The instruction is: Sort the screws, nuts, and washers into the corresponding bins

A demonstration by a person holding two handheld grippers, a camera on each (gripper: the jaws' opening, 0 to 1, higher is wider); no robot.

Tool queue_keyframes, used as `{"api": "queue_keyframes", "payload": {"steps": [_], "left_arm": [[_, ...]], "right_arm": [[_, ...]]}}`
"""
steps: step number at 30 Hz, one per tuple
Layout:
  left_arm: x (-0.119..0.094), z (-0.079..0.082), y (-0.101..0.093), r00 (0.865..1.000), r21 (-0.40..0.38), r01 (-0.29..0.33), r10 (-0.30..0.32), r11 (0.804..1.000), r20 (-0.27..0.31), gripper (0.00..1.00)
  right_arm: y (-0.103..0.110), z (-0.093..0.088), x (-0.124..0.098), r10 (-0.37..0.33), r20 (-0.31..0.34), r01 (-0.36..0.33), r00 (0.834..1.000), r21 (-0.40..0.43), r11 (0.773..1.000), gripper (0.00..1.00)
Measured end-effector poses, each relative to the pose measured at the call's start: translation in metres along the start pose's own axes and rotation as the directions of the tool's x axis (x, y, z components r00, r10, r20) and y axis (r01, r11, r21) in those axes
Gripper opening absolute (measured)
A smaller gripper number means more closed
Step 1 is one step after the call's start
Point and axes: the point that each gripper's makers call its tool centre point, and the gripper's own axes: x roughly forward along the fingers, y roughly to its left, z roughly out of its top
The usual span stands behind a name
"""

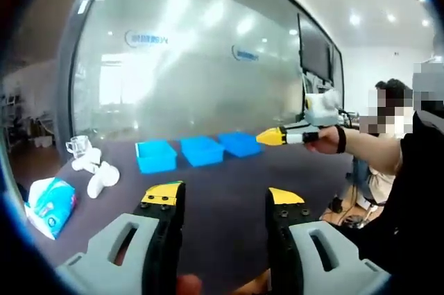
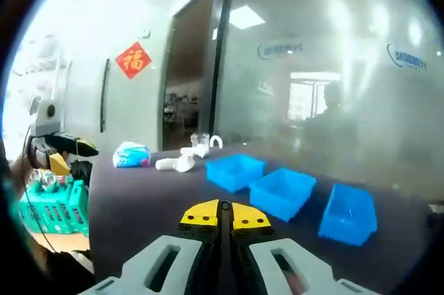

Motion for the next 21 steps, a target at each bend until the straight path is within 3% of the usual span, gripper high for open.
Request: {"api": "queue_keyframes", "payload": {"steps": [5, 9, 14, 21], "left_arm": [[-0.003, 0.001, 0.002, 1.0, -0.003, -0.007, 0.007, 1.0, 0.008, 0.44], [-0.005, -0.002, 0.003, 1.0, -0.004, -0.01, 0.01, 1.0, 0.001, 0.44], [-0.007, -0.005, 0.007, 1.0, -0.01, -0.02, 0.02, 1.0, -0.005, 0.44], [-0.01, 0.001, 0.016, 0.999, -0.013, -0.043, 0.043, 0.999, 0.011, 0.44]], "right_arm": [[-0.011, 0.02, 0.032, -0.017, 0.018, 0.018, 1.0, -0.035, 0.999, 0.02], [-0.048, 0.032, 0.069, -0.1, 0.034, 0.1, 0.994, -0.021, 0.995, 0.02], [-0.079, 0.03, 0.1, -0.178, 0.006, 0.178, 0.984, -0.026, 0.984, 0.02], [-0.104, 0.025, 0.135, -0.218, -0.035, 0.218, 0.975, -0.004, 0.976, 0.02]]}}
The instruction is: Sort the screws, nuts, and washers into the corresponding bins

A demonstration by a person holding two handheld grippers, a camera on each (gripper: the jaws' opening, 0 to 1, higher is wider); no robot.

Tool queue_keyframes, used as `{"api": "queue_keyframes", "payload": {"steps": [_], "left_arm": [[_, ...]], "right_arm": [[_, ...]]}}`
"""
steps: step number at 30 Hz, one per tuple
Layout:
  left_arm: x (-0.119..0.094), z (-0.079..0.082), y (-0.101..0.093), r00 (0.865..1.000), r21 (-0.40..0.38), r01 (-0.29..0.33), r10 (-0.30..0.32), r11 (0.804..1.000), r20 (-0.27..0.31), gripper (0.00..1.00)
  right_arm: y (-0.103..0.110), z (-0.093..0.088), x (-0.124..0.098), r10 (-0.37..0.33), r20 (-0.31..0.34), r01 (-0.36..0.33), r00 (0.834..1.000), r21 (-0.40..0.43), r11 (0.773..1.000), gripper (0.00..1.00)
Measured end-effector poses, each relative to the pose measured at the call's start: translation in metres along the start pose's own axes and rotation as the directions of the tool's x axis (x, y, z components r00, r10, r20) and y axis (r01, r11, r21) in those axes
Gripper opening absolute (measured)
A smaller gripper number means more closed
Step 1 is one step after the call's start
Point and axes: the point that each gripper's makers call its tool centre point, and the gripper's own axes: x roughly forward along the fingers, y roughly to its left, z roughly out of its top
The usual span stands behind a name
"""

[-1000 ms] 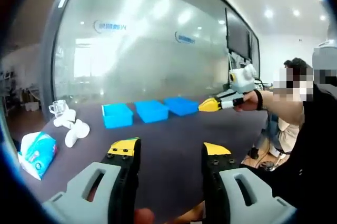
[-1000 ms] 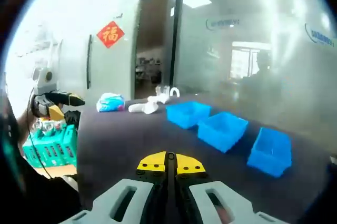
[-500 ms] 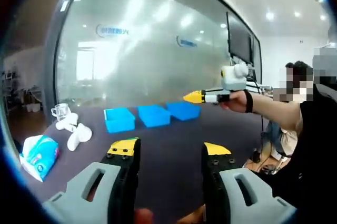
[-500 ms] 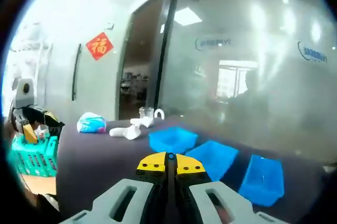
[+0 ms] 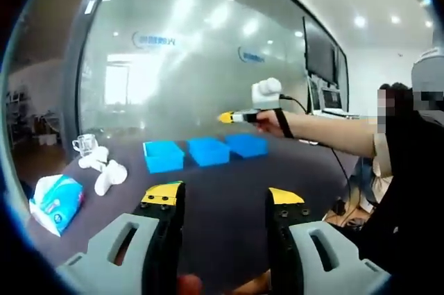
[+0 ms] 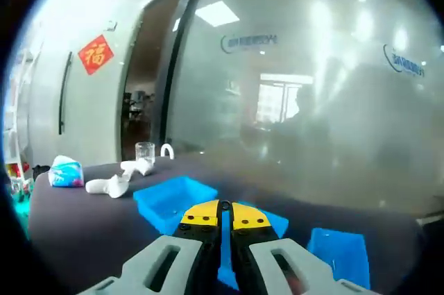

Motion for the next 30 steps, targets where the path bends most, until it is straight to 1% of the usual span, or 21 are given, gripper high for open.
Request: {"api": "queue_keyframes", "payload": {"steps": [5, 8, 9, 10, 11, 12, 13, 16, 17, 19, 20, 23, 27, 30], "left_arm": [[-0.002, 0.002, 0.003, 1.0, -0.007, -0.015, 0.015, 1.0, 0.01, 0.44], [-0.003, 0.001, 0.004, 1.0, -0.012, -0.02, 0.02, 1.0, 0.01, 0.44], [-0.003, 0.001, 0.004, 1.0, -0.014, -0.021, 0.022, 1.0, 0.009, 0.44], [-0.003, 0.002, 0.004, 1.0, -0.015, -0.024, 0.024, 1.0, 0.01, 0.44], [-0.003, 0.002, 0.004, 1.0, -0.015, -0.025, 0.026, 1.0, 0.011, 0.44], [-0.004, 0.003, 0.004, 1.0, -0.013, -0.027, 0.027, 1.0, 0.011, 0.44], [-0.004, 0.004, 0.004, 1.0, -0.014, -0.028, 0.029, 0.999, 0.014, 0.44], [-0.004, 0.004, 0.006, 0.999, -0.02, -0.037, 0.038, 0.999, 0.02, 0.44], [-0.004, 0.004, 0.008, 0.999, -0.018, -0.046, 0.046, 0.999, 0.017, 0.44], [-0.005, 0.002, 0.01, 0.998, -0.006, -0.059, 0.059, 0.998, 0.012, 0.44], [-0.005, 0.002, 0.01, 0.998, -0.006, -0.061, 0.061, 0.998, 0.011, 0.44], [-0.006, 0.0, 0.014, 0.998, -0.015, -0.065, 0.065, 0.998, 0.013, 0.44], [-0.005, 0.0, 0.021, 0.997, -0.026, -0.078, 0.078, 0.997, 0.023, 0.44], [0.0, 0.001, 0.026, 0.995, -0.041, -0.087, 0.089, 0.995, 0.036, 0.44]], "right_arm": [[-0.008, -0.005, 0.019, -0.023, -0.024, 0.024, 0.999, 0.018, 1.0, 0.02], [-0.011, -0.006, 0.024, -0.035, -0.03, 0.036, 0.999, 0.033, 0.999, 0.02], [-0.014, -0.006, 0.029, -0.046, -0.031, 0.047, 0.998, 0.027, 0.999, 0.02], [-0.016, -0.006, 0.031, -0.05, -0.04, 0.05, 0.998, 0.003, 0.999, 0.02], [-0.016, -0.005, 0.031, -0.048, -0.035, 0.048, 0.998, 0.009, 0.999, 0.02], [-0.014, -0.004, 0.031, -0.041, -0.03, 0.042, 0.999, 0.059, 0.997, 0.02], [-0.014, -0.006, 0.033, -0.028, -0.035, 0.03, 0.999, 0.075, 0.997, 0.02], [-0.013, -0.012, 0.035, -0.027, -0.053, 0.027, 0.998, 0.009, 1.0, 0.04], [-0.014, -0.014, 0.033, -0.036, -0.062, 0.035, 0.997, -0.022, 0.999, 0.06], [-0.008, -0.014, 0.027, -0.022, -0.045, 0.021, 0.999, -0.033, 0.999, 0.22], [-0.006, -0.015, 0.024, -0.018, -0.047, 0.016, 0.999, -0.029, 0.999, 0.27], [0.004, -0.017, 0.006, 0.013, -0.043, -0.015, 0.999, -0.033, 0.999, 0.29], [0.015, -0.022, -0.026, 0.052, -0.024, -0.053, 0.998, -0.046, 0.998, 0.34], [0.02, -0.022, -0.05, 0.076, -0.005, -0.076, 0.997, -0.043, 0.996, 0.34]]}}
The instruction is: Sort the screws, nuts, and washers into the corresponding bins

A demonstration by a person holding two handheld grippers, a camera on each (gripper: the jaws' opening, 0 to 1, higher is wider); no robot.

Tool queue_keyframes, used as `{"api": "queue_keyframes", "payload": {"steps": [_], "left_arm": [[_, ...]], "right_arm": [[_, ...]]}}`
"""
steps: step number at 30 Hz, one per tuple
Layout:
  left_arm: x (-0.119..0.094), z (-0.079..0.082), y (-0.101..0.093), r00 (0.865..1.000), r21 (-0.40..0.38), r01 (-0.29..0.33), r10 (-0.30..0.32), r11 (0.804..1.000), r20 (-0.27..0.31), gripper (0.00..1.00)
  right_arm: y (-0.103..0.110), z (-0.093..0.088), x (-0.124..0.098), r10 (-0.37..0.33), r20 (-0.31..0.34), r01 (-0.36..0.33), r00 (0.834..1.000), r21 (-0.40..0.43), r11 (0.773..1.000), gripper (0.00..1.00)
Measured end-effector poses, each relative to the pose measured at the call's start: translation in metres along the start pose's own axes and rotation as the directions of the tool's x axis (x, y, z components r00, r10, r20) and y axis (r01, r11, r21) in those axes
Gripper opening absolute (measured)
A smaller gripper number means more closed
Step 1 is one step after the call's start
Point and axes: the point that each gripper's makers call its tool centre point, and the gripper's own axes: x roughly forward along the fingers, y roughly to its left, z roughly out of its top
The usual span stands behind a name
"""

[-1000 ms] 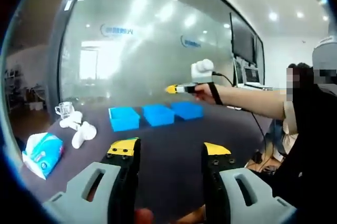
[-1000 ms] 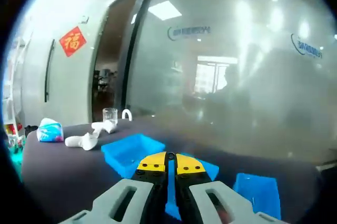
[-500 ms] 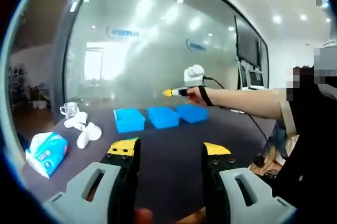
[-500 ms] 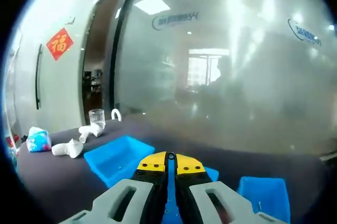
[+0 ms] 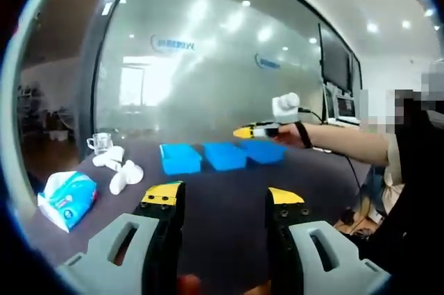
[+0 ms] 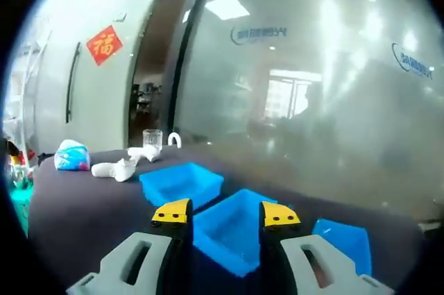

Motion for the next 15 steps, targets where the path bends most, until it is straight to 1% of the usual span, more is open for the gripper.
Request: {"api": "queue_keyframes", "payload": {"steps": [3, 7, 8, 11, 15], "left_arm": [[0.004, 0.003, 0.004, 1.0, -0.011, -0.008, 0.009, 1.0, 0.017, 0.45], [0.005, 0.006, 0.011, 1.0, 0.0, -0.022, 0.022, 1.0, 0.018, 0.46], [0.005, 0.006, 0.012, 1.0, 0.001, -0.023, 0.023, 1.0, 0.019, 0.46], [0.005, 0.009, 0.015, 0.999, 0.006, -0.032, 0.032, 0.999, 0.024, 0.46], [0.0, 0.016, 0.02, 0.998, 0.009, -0.045, 0.045, 0.999, 0.037, 0.49]], "right_arm": [[0.006, 0.002, -0.027, 0.032, 0.031, -0.034, 0.999, 0.043, 0.998, 0.35], [0.01, 0.002, -0.075, 0.047, 0.075, -0.053, 0.996, 0.086, 0.995, 0.36], [0.011, 0.0, -0.087, 0.048, 0.076, -0.055, 0.996, 0.083, 0.995, 0.36], [0.012, -0.004, -0.122, 0.037, 0.102, -0.043, 0.994, 0.062, 0.997, 0.37], [0.006, -0.01, -0.166, 0.011, 0.123, -0.02, 0.992, 0.078, 0.997, 0.41]]}}
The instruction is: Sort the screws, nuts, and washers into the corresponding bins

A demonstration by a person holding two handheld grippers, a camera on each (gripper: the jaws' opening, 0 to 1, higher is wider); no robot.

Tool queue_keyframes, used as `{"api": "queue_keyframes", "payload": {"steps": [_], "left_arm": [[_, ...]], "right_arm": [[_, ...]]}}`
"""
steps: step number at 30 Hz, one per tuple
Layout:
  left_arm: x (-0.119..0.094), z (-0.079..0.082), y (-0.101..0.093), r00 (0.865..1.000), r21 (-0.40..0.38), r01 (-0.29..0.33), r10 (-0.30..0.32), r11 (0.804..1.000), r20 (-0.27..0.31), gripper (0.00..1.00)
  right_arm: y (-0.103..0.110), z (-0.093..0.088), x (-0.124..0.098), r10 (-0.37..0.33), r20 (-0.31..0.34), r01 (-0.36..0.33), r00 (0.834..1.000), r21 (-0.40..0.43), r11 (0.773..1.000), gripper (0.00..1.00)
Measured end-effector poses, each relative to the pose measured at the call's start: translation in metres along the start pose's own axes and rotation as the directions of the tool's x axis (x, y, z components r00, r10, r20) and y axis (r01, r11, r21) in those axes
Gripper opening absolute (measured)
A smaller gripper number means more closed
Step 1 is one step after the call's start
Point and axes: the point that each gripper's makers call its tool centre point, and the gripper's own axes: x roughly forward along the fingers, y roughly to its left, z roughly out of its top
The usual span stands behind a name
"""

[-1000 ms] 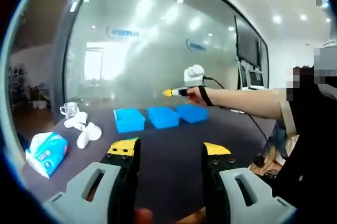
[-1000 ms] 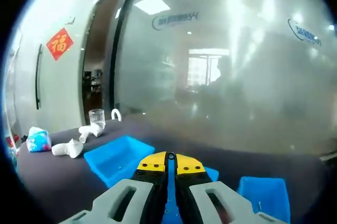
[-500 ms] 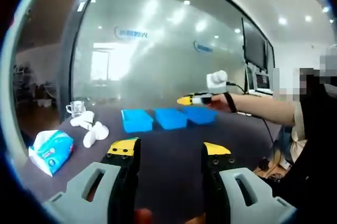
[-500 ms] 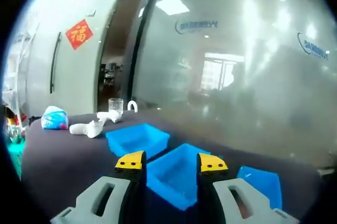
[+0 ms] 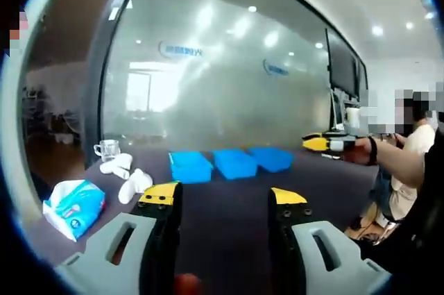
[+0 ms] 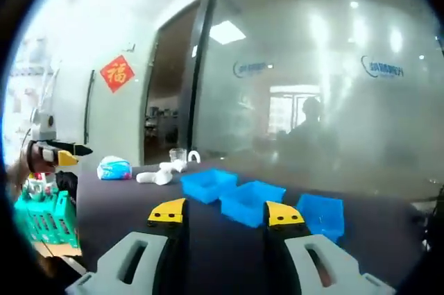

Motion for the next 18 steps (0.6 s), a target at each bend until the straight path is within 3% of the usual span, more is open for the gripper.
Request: {"api": "queue_keyframes", "payload": {"steps": [10, 18], "left_arm": [[-0.017, 0.0, 0.005, 1.0, 0.024, -0.026, 0.026, 0.999, 0.007, 0.51], [-0.019, 0.01, 0.001, 0.999, 0.038, -0.027, 0.026, 0.999, 0.028, 0.51]], "right_arm": [[-0.044, -0.001, -0.098, -0.164, 0.046, 0.161, 0.985, 0.063, 0.985, 0.46], [-0.072, -0.015, -0.134, -0.268, 0.042, 0.262, 0.963, 0.107, 0.959, 0.47]]}}
